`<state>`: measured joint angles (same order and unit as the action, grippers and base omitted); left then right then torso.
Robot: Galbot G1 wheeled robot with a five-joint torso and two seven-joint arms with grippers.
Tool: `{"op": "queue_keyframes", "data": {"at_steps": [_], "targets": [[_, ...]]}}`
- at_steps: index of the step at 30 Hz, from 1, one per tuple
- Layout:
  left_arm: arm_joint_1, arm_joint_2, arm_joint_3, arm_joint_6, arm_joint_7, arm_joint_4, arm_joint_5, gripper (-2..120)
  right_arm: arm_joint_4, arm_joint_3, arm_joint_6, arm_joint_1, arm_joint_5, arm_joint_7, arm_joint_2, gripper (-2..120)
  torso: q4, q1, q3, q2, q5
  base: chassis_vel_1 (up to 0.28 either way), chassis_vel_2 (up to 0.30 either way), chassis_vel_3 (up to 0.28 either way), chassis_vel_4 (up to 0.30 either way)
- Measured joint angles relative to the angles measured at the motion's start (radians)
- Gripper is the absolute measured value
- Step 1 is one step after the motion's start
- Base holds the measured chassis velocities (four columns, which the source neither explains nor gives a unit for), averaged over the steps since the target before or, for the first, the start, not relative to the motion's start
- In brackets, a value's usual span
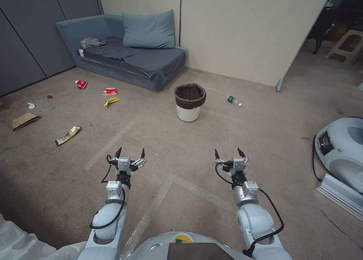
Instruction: Pick up the trash bin, then pick up the garbage from the floor and place it into the trash bin.
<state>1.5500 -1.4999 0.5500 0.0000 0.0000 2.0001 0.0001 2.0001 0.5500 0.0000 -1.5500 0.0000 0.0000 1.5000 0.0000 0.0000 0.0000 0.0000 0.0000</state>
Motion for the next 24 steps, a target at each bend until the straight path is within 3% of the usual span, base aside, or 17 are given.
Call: {"op": "queue_keyframes", "data": {"at_steps": [10, 16, 21, 24], "targets": [[0.001, 0.0, 0.0, 0.0, -0.001, 0.001, 0.0, 100, 0.004, 0.0, -0.001, -0.002, 0.0, 0.0, 0.001, 100, 0.0, 0.0, 0.0, 0.0, 0.0, 0.0, 0.0, 0.0, 0.0], [0.01, 0.0, -0.002, 0.016, -0.009, 0.026, 0.001, 100, 0.074, 0.0, -0.016, -0.039, -0.017, 0.001, 0.012, 100, 0.0001, 0.0, 0.0, 0.0, -0.0003, 0.0, 0.0, 0.0, 0.0], [0.059, -0.003, -0.012, 0.102, -0.052, 0.14, 0.007, 100, 0.19, 0.0, -0.043, -0.102, -0.049, 0.005, 0.037, 100, 0.0, 0.0, 0.0, 0.0, 0.0001, 0.0, 0.0, 0.0, 0.0], [0.104, -0.007, -0.022, 0.186, -0.092, 0.248, 0.013, 100, 0.297, -0.001, -0.069, -0.16, -0.08, 0.01, 0.061, 100, 0.0, 0.0, 0.0, 0.0, 0.0, 0.0, 0.0, 0.0, 0.0]]}}
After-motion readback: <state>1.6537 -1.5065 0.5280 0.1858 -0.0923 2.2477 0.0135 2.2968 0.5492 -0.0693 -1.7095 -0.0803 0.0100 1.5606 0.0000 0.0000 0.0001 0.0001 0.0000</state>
